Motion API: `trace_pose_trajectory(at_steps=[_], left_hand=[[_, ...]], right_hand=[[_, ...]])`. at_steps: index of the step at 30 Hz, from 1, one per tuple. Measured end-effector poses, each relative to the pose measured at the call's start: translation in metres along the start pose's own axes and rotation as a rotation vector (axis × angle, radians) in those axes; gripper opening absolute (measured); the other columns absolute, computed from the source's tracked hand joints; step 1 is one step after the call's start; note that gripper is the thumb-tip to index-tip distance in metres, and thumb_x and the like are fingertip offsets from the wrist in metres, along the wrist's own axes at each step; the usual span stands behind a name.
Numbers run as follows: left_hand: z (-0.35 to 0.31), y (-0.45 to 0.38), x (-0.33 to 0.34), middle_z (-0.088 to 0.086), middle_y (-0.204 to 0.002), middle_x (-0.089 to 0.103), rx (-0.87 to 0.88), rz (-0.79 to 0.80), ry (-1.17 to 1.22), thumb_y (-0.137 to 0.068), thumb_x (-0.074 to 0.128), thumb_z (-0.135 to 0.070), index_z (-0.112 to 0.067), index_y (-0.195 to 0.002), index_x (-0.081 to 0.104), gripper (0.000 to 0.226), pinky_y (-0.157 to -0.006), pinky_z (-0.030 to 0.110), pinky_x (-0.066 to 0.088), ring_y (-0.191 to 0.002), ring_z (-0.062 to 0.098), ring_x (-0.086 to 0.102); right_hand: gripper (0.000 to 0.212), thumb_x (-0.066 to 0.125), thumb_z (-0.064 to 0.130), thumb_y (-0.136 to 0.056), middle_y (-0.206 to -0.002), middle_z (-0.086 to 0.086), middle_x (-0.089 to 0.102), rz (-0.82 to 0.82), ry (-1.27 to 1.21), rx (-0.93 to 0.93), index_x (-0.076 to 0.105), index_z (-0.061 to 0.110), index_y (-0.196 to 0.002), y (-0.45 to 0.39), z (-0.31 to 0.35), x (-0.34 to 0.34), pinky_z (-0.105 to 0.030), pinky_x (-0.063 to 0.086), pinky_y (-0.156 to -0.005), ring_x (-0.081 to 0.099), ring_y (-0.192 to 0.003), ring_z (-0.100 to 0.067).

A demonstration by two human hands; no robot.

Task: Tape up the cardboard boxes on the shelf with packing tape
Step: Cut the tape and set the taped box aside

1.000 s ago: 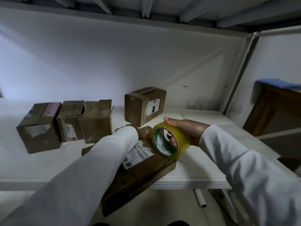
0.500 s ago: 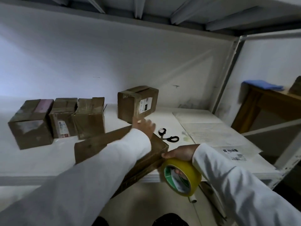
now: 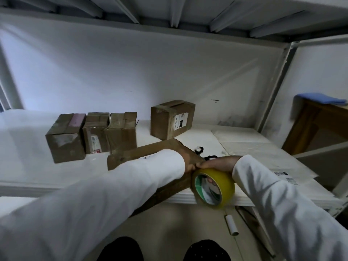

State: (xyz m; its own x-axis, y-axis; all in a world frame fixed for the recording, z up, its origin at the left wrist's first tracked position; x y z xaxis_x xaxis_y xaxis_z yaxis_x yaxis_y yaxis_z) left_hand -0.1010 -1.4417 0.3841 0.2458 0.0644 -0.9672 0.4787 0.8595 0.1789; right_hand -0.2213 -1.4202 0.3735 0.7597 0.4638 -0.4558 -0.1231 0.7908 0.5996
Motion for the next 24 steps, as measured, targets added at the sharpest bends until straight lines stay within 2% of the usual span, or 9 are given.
trace_pose_trajectory(at_steps=[2,4,9,12,14,16,17,20,24], left_hand=[[0.014,-0.006,-0.01,0.012,-0.126,0.057,0.001,-0.092,-0.005,-0.102,0.032,-0.034,-0.013,-0.128,0.053,0.039,-0.094,0.033,0.043,-0.113,0.03,0.055],[0.03,-0.006,-0.027,0.015,-0.124,0.059,-0.053,-0.098,0.063,-0.103,0.032,-0.033,-0.007,-0.124,0.056,0.041,-0.087,0.033,0.042,-0.11,0.032,0.057],[0.077,-0.004,-0.062,0.014,-0.129,0.057,-0.203,-0.16,0.387,-0.1,0.041,-0.033,-0.007,-0.124,0.058,0.039,-0.094,0.03,0.037,-0.115,0.03,0.053],[0.072,0.004,-0.068,0.008,-0.124,0.057,-0.147,-0.174,0.322,-0.098,0.048,-0.029,-0.007,-0.13,0.053,0.039,-0.092,0.027,0.04,-0.109,0.025,0.053],[0.054,0.009,-0.055,0.006,-0.125,0.047,-0.085,-0.133,0.212,-0.087,0.062,-0.042,-0.008,-0.139,0.037,0.067,-0.093,0.028,0.039,-0.11,0.025,0.049],[0.056,0.008,-0.036,0.015,-0.154,0.014,-0.21,-0.078,0.139,-0.077,0.067,-0.057,-0.009,-0.15,0.0,0.11,-0.114,0.048,0.023,-0.139,0.033,0.024],[0.063,0.004,-0.029,0.015,-0.158,-0.002,-0.29,-0.086,0.147,-0.08,0.063,-0.058,-0.008,-0.15,-0.011,0.114,-0.115,0.056,0.014,-0.145,0.035,0.01],[0.088,-0.013,-0.023,0.017,-0.159,-0.003,-0.406,-0.185,0.231,-0.088,0.055,-0.055,-0.004,-0.149,-0.013,0.105,-0.112,0.057,0.017,-0.144,0.037,0.014],[0.108,-0.033,-0.023,0.017,-0.158,0.005,-0.452,-0.129,0.304,-0.084,0.059,-0.056,-0.004,-0.149,-0.009,0.108,-0.113,0.053,0.022,-0.142,0.038,0.02]], right_hand=[[0.03,0.054,0.041,-0.09,-0.087,-0.011,0.066,-0.023,-0.076,-0.079,0.061,0.014,-0.103,0.018,0.01,-0.005,-0.028,0.051,-0.068,0.059,-0.071,-0.018],[0.027,0.056,0.037,-0.086,-0.072,-0.005,0.065,-0.049,-0.229,-0.254,0.061,0.012,-0.096,0.032,0.025,-0.012,-0.025,0.051,-0.061,0.059,-0.062,-0.014],[0.026,0.073,0.032,-0.072,-0.06,0.002,0.061,-0.06,-0.616,-0.617,0.062,0.011,-0.084,0.036,0.068,-0.034,-0.022,0.051,-0.052,0.058,-0.05,-0.009],[0.036,0.071,0.044,-0.068,-0.061,0.001,0.062,-0.164,-0.552,-0.645,0.063,0.012,-0.081,0.02,0.088,-0.034,-0.028,0.049,-0.061,0.058,-0.052,-0.012],[0.033,0.066,0.046,-0.077,-0.065,-0.002,0.063,-0.228,-0.584,-0.668,0.064,0.013,-0.081,0.012,0.098,-0.036,-0.031,0.05,-0.066,0.059,-0.055,-0.015],[0.032,0.062,0.042,-0.085,-0.074,-0.007,0.066,-0.283,-0.592,-0.677,0.066,0.011,-0.086,0.008,0.107,-0.036,-0.031,0.055,-0.068,0.063,-0.063,-0.019],[0.03,0.06,0.04,-0.087,-0.077,-0.008,0.068,-0.305,-0.586,-0.687,0.066,0.01,-0.088,0.008,0.111,-0.034,-0.029,0.056,-0.067,0.064,-0.066,-0.019],[0.03,0.057,0.038,-0.09,-0.073,-0.006,0.071,-0.363,-0.542,-0.692,0.066,0.011,-0.084,0.002,0.118,-0.028,-0.027,0.054,-0.064,0.066,-0.064,-0.017],[0.035,0.053,0.043,-0.091,-0.055,0.001,0.067,-0.347,-0.43,-0.556,0.064,0.011,-0.089,0.006,0.117,-0.028,-0.018,0.05,-0.05,0.062,-0.048,-0.011]])
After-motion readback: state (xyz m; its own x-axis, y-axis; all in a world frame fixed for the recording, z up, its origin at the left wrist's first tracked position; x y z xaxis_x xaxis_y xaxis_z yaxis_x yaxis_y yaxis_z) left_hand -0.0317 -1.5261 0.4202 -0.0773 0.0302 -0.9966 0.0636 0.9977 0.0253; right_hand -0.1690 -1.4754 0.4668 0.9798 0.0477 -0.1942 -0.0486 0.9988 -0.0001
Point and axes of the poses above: each hand's wrist, its own y-axis away from the middle knuckle, its own x-axis out of the palm, z = x × y, the point moved 4 cm from there along -y, towards the middle knuckle
